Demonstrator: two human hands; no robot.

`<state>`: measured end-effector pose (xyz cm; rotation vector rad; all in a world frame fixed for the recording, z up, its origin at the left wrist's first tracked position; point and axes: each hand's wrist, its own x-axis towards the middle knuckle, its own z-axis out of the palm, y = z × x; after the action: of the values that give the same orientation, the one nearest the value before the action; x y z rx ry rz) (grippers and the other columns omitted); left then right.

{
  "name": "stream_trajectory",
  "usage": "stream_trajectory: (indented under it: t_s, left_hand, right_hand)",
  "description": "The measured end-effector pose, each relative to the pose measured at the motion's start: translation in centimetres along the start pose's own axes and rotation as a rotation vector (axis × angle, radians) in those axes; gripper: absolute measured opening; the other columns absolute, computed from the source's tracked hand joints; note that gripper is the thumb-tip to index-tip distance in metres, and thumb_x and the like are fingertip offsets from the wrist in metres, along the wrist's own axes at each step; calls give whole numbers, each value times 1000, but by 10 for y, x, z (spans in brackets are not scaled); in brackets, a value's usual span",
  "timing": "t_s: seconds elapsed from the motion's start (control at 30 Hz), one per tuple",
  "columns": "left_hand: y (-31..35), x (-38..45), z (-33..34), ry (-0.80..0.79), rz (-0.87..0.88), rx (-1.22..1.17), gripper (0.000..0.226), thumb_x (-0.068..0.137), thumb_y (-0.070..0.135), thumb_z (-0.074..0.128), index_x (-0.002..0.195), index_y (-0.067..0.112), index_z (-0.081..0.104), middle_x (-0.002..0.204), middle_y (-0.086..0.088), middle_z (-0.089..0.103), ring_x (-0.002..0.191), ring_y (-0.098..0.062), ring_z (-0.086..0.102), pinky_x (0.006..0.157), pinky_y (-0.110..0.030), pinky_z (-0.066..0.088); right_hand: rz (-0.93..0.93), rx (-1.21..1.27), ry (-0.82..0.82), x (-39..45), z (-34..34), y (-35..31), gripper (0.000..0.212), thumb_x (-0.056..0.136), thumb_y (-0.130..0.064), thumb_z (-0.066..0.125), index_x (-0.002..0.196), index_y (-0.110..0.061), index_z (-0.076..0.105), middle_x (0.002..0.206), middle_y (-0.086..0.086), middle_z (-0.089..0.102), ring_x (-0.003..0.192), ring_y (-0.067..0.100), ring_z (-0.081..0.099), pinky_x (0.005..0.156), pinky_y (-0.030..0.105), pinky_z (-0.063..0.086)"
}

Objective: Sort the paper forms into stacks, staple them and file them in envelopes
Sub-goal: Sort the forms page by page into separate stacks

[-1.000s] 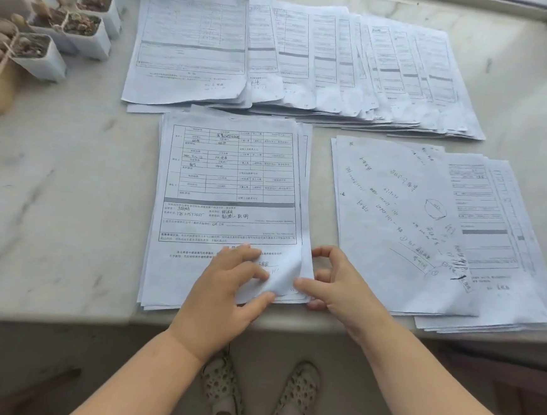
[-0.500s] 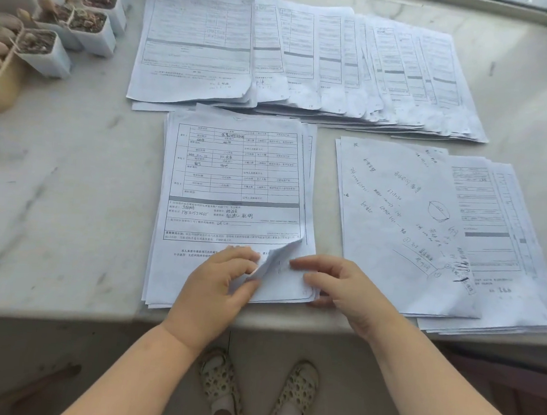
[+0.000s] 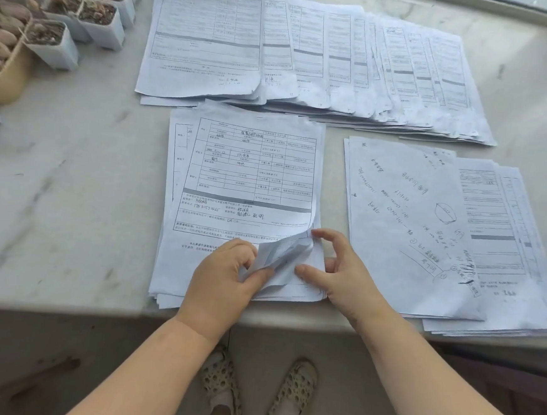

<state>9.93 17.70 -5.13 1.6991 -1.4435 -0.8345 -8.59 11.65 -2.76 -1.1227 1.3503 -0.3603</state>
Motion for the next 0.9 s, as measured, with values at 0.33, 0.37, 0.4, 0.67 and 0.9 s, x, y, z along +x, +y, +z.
stream_trajectory:
  t_s: [0.33, 0.37, 0.4, 0.67, 0.9]
  left_hand:
    - [0, 0, -5, -29, -37, -86, 34, 71, 40, 72, 57, 32, 42, 76, 16, 58, 77, -2, 57, 69, -9, 37]
    - [-1, 0, -6, -42, -34, -98, 32, 69, 47, 71, 58, 30, 46, 78, 13, 60, 81, -4, 59, 72, -10, 39]
    - [-1, 0, -7, -53, -23, -102, 33, 66, 52, 70, 59, 28, 49, 80, 12, 61, 82, -6, 60, 74, -13, 41]
    - [-8, 1, -12, -136, 26, -76, 28, 74, 32, 78, 64, 14, 59, 87, 12, 64, 88, -7, 60, 78, -11, 40]
    - [-9, 5, -13, -103, 7, -143, 37, 74, 28, 71, 57, 31, 38, 73, 21, 56, 71, 0, 52, 66, -9, 34]
  right_hand:
    - [1, 39, 82, 2, 1, -1, 40, 82, -17, 76, 103, -39, 50, 77, 8, 72, 72, 23, 68, 73, 44, 55]
    - [2, 36, 91, 2, 2, -1, 38, 80, -21, 77, 98, -41, 50, 81, 14, 72, 72, 25, 68, 73, 47, 55]
    - [4, 36, 95, 3, 2, -1, 37, 79, -24, 78, 95, -42, 50, 84, 18, 72, 73, 25, 68, 74, 48, 56]
    - [29, -80, 173, 2, 1, -3, 27, 83, -34, 73, 99, -40, 53, 77, 9, 63, 68, 18, 60, 66, 34, 49]
    - [256, 1, 155, -11, -19, -50, 37, 100, -37, 49, 89, -6, 67, 73, 11, 71, 58, 18, 65, 56, 25, 54]
